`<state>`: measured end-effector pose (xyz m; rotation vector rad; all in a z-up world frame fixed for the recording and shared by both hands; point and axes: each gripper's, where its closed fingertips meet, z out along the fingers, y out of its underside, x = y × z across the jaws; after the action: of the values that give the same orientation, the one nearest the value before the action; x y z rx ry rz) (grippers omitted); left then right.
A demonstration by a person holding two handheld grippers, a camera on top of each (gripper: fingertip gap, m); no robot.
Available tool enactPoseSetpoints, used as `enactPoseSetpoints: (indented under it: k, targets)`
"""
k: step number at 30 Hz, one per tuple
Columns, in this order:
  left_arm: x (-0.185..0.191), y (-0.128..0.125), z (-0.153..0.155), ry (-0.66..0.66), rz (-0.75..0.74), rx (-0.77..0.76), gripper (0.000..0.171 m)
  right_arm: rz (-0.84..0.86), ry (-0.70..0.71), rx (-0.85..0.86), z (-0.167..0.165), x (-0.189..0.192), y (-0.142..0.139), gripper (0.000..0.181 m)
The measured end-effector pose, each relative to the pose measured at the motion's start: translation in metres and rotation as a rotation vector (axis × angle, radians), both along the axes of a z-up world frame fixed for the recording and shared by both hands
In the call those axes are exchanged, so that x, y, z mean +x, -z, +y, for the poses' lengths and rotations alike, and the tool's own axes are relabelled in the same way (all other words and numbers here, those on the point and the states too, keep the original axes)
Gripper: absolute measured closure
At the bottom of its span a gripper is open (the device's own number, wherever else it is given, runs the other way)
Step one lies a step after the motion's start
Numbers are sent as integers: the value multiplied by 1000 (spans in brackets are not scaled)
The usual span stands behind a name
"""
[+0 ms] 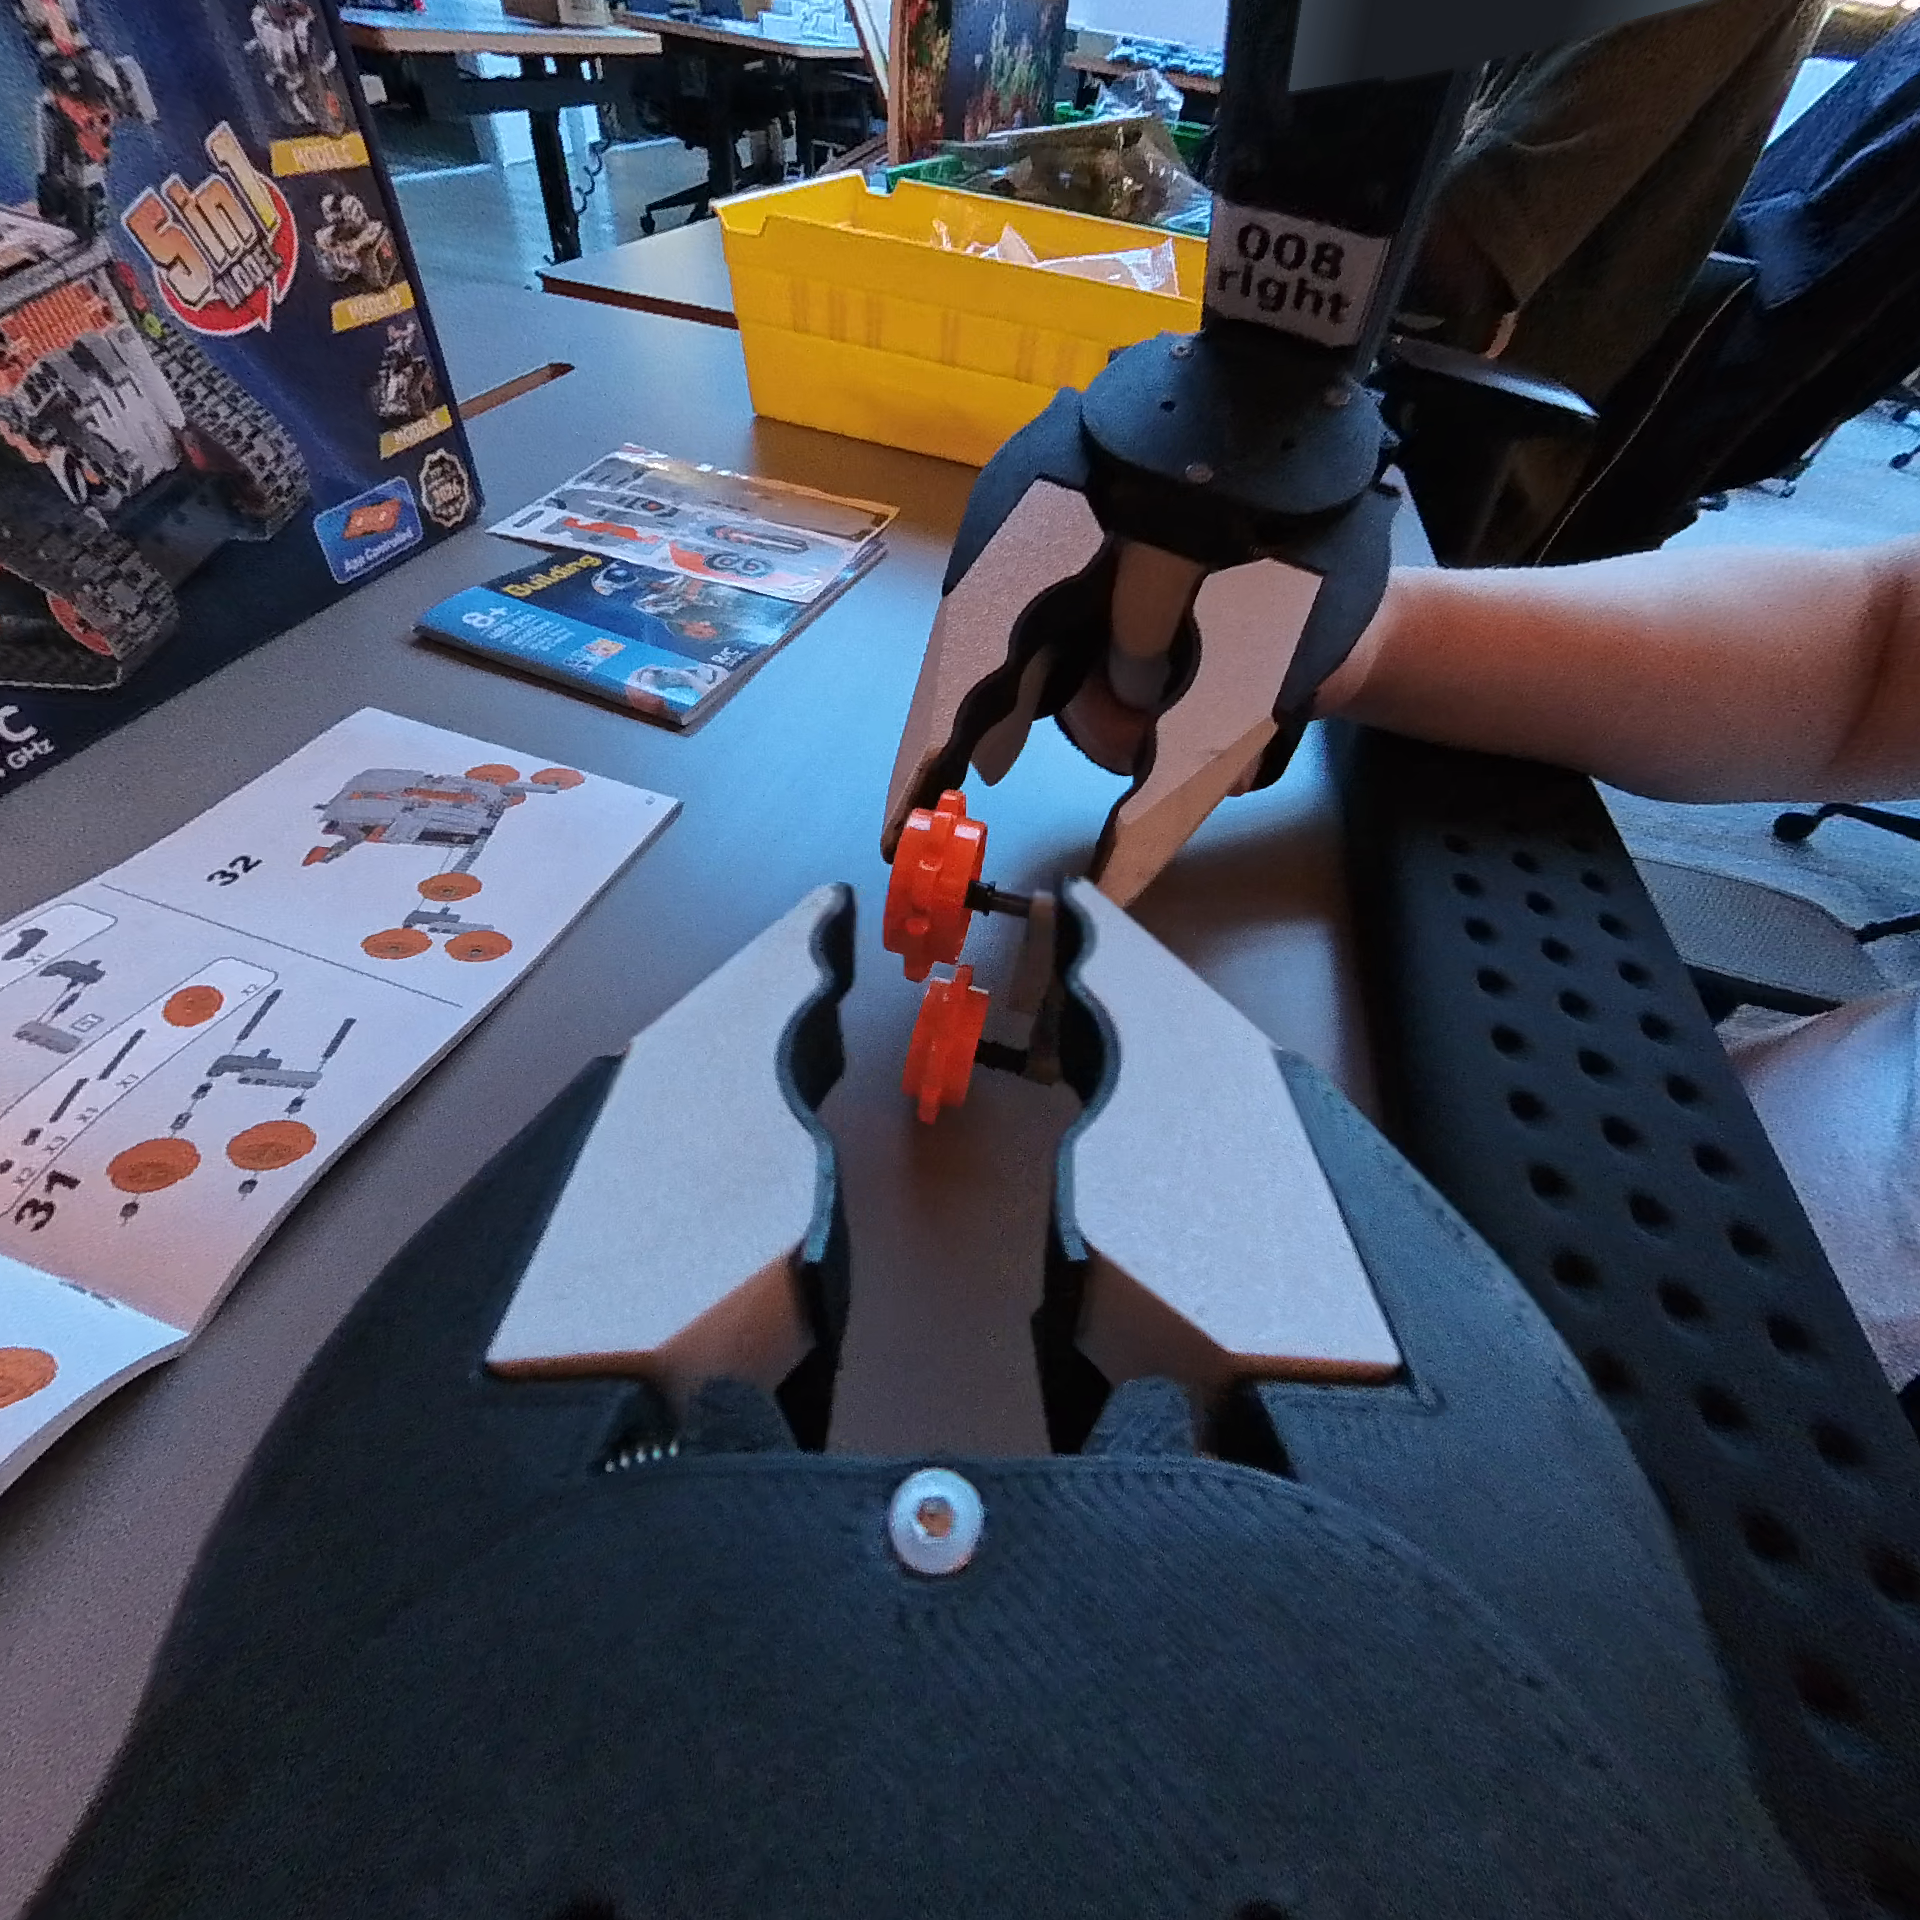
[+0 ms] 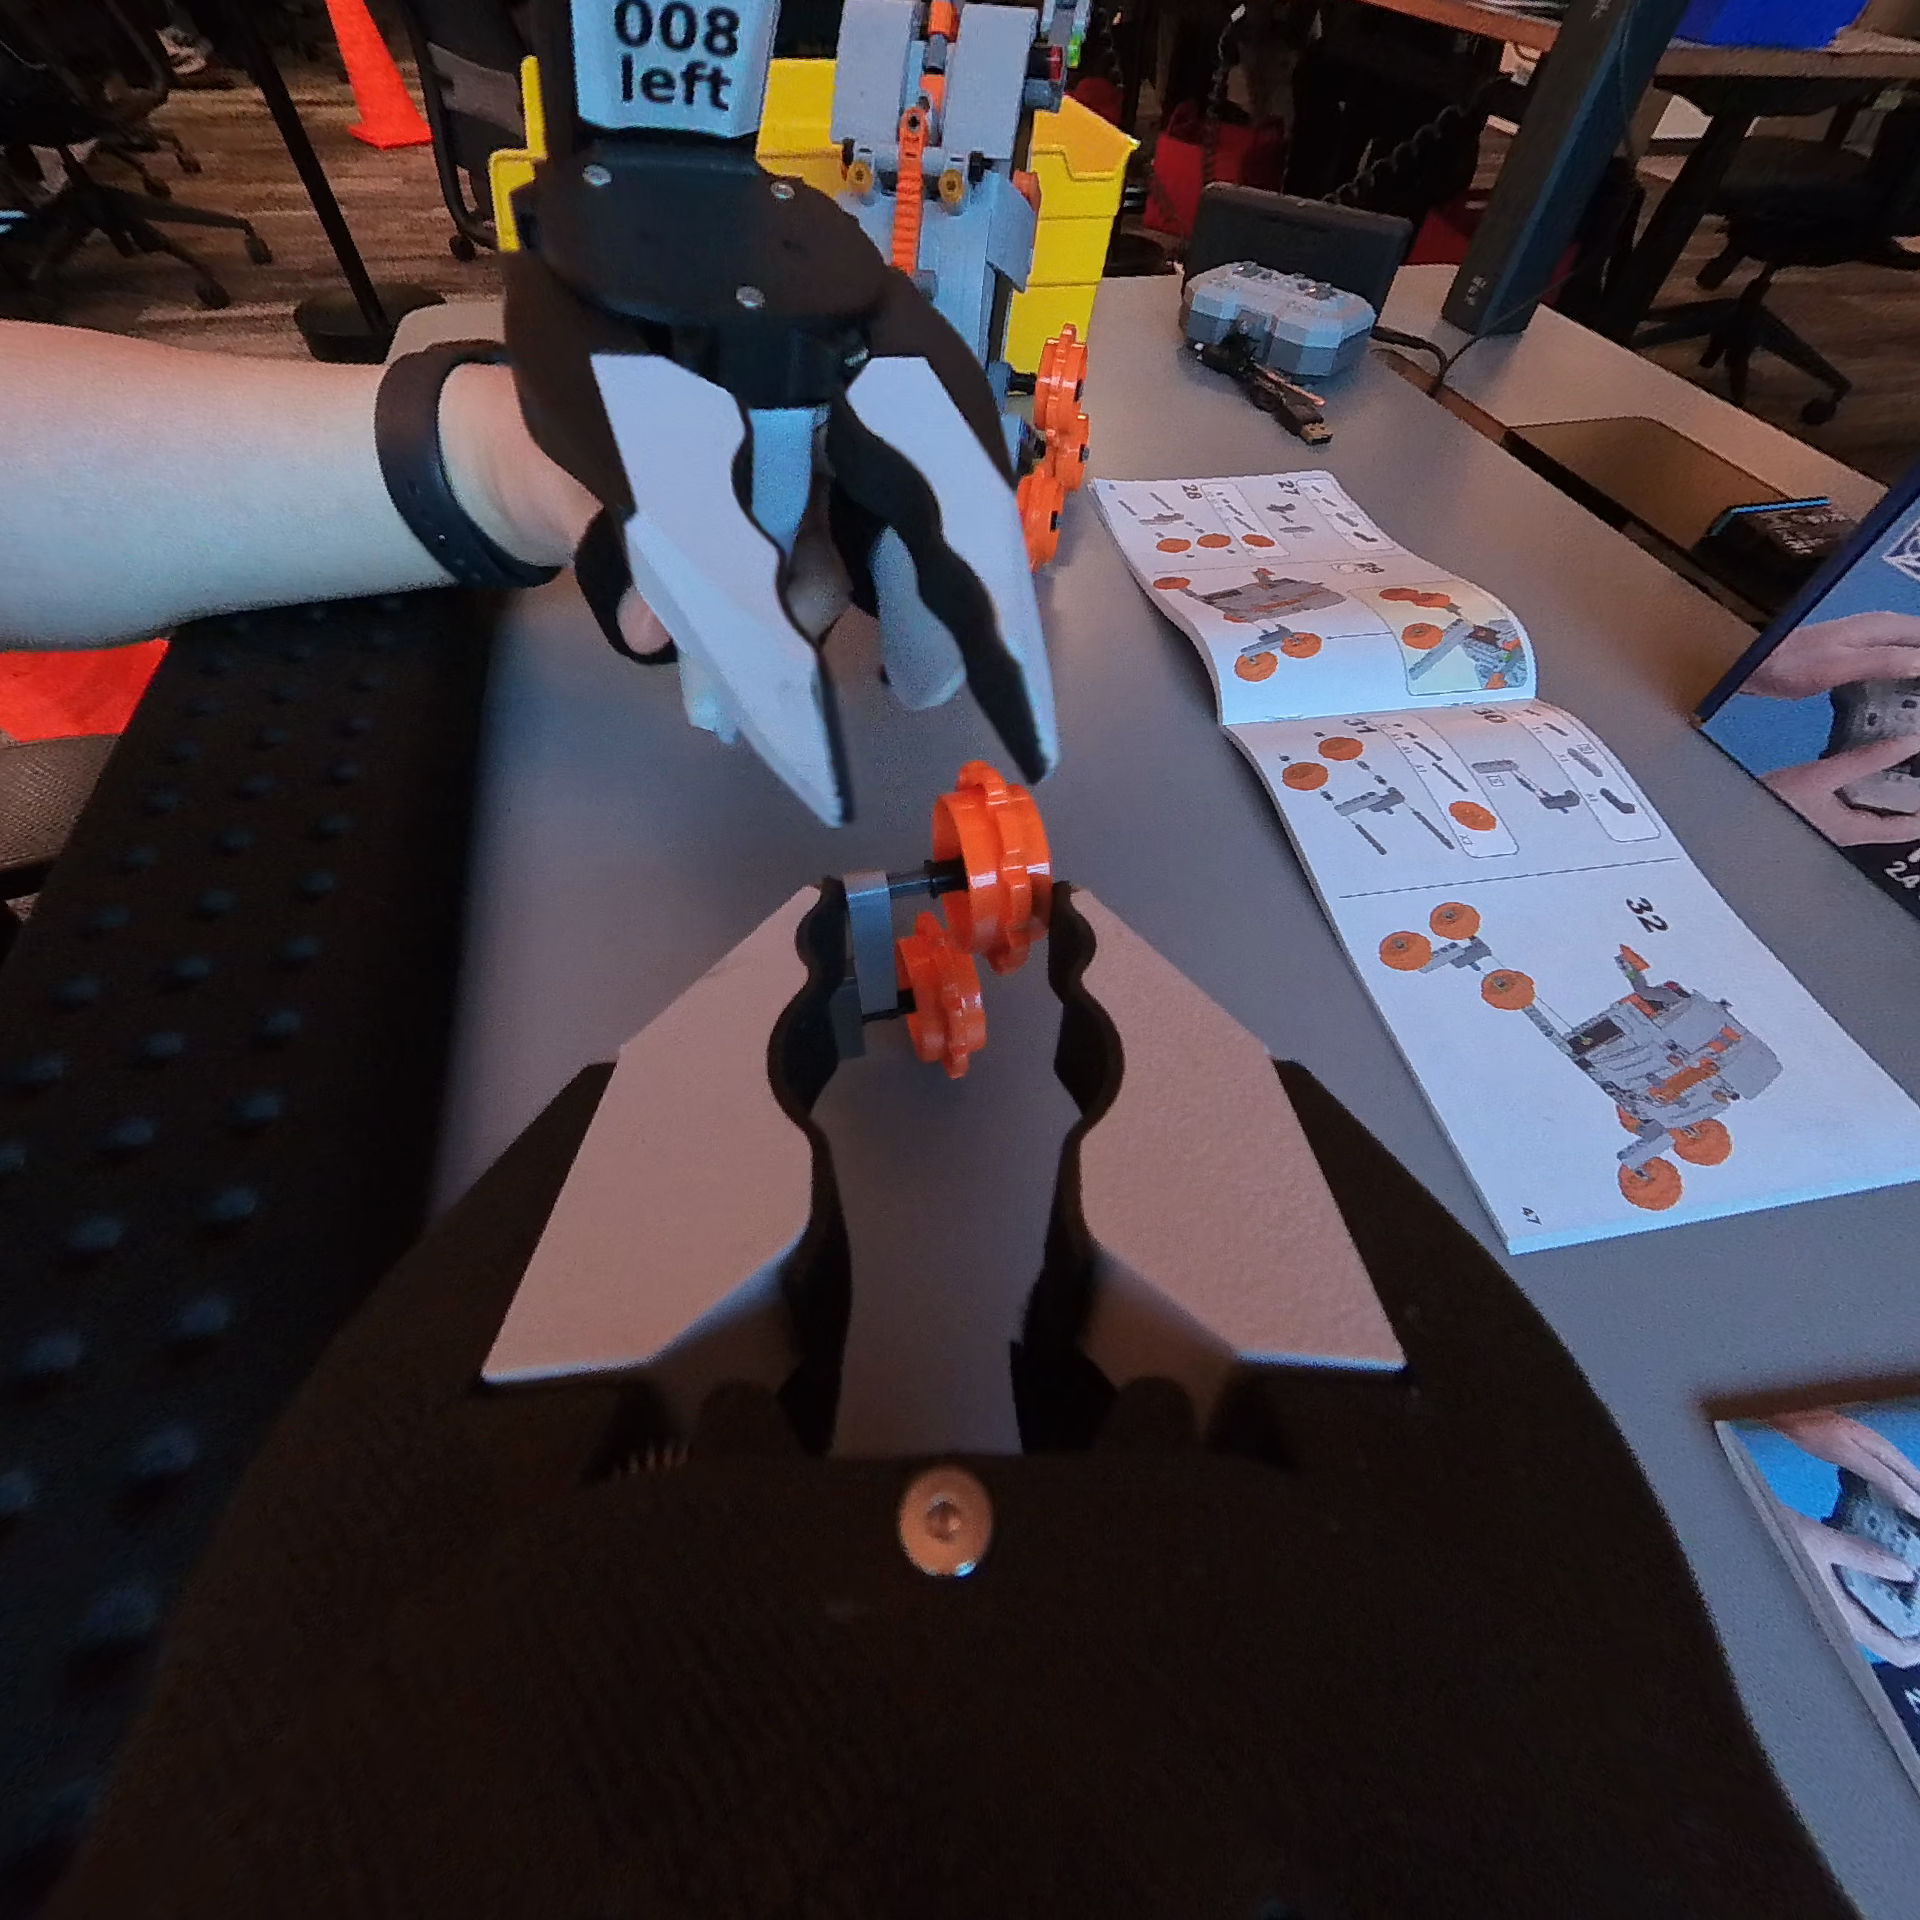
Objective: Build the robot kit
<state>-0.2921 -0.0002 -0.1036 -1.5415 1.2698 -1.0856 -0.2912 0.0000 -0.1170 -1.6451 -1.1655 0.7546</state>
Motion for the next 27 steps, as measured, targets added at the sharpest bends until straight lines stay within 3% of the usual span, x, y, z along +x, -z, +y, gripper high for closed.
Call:
enactPoseSetpoints:
  k: [4, 11, 19, 22, 25, 27]
  targets:
    - [4, 1, -7, 27, -5, 12, 116, -10, -19, 25, -3, -3, 0, 143]
    - [11, 11, -14, 39, 64, 156, 120, -18, -18, 52, -3, -2, 2, 143]
    - [8, 13, -11, 32, 70, 68, 123, -5, -5, 53, -1, -2, 2, 143]
    - [12, 19, -11, 13, 92, 87, 107, 6, 36, 60, 4, -1, 0, 142]
    - [11, 26, -3, -49, 148, 188, 122, 3, 37, 74, 4, -1, -1, 142]
    - [11, 25, -4, -42, 139, 175, 123, 8, 25, 53, 2, -1, 0, 143]
